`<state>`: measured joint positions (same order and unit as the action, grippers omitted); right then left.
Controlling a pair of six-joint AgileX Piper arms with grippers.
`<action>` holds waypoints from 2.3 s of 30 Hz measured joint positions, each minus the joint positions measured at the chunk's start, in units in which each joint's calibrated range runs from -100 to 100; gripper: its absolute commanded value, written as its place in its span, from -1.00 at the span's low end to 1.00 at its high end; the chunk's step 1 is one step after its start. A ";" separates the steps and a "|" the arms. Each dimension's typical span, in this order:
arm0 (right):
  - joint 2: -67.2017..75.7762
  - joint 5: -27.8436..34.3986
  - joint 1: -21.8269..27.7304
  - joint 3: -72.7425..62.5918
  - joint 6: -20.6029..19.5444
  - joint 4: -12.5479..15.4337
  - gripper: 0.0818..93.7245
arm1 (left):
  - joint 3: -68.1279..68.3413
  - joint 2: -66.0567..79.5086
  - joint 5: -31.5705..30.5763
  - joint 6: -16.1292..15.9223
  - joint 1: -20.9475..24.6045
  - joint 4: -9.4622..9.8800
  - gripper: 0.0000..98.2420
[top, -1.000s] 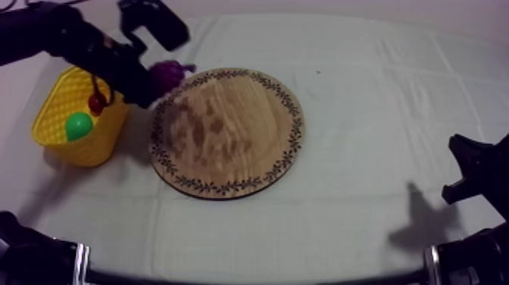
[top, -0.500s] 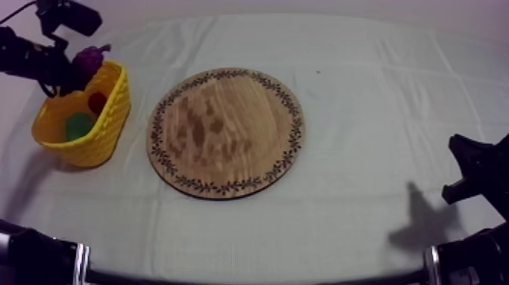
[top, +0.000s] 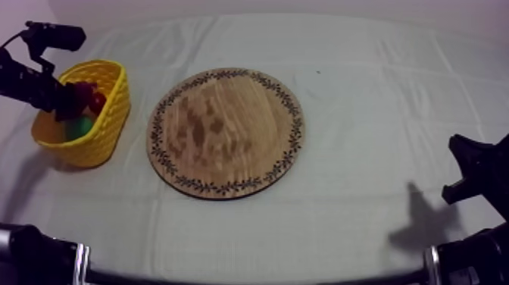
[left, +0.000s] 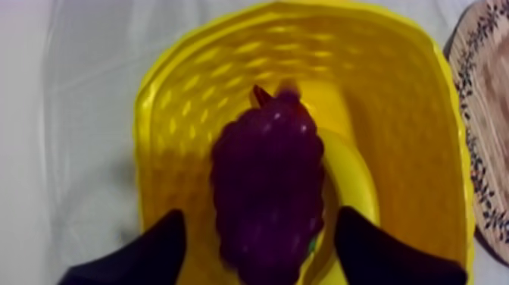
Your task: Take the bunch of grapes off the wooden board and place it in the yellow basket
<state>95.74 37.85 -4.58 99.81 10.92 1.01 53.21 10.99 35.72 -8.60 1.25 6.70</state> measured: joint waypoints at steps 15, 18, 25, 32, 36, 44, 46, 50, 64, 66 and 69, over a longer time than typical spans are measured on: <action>0.00 0.00 0.00 0.00 0.03 0.00 -0.99 | 1.41 13.27 -9.36 8.09 -0.67 0.26 -0.45; 0.00 0.00 0.00 0.00 0.03 0.00 -0.99 | 3.48 18.17 -9.70 9.83 -1.49 0.26 -0.55; 0.00 0.00 0.00 0.00 0.03 0.00 -0.99 | 9.97 32.44 -8.55 11.63 -3.68 0.11 -0.66; 0.00 0.00 0.00 0.00 0.03 0.00 -0.99 | 20.39 48.13 -9.96 11.58 -4.84 0.28 -0.75; 0.00 0.00 0.00 0.00 0.03 0.00 -0.99 | 27.13 57.28 -9.96 11.45 -4.80 0.28 -0.77; 0.00 0.00 0.00 0.00 0.03 0.00 -0.99 | 38.38 72.14 -9.50 10.91 -4.58 0.39 -0.81; 0.00 0.00 0.00 0.00 0.03 0.00 -0.99 | 40.33 75.20 -9.19 10.95 -4.53 0.39 -0.82; 0.00 0.00 0.00 0.00 0.03 0.00 -0.99 | 43.64 80.06 -8.78 11.10 -4.53 0.45 -0.86; 0.00 0.00 0.00 0.00 0.03 0.00 -0.99 | 46.59 88.76 -6.23 8.60 -4.10 -3.16 -0.96; 0.00 0.00 0.00 0.00 0.03 0.00 -0.99 | 46.71 88.91 -6.15 8.35 -4.14 -3.21 -0.96; 0.00 0.00 0.00 0.00 0.03 0.00 -0.99 | 46.79 88.98 -6.15 8.26 -4.27 -3.21 -0.95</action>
<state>95.74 37.85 -4.58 99.81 10.95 1.01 100.00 99.97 29.57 -0.34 -3.02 3.48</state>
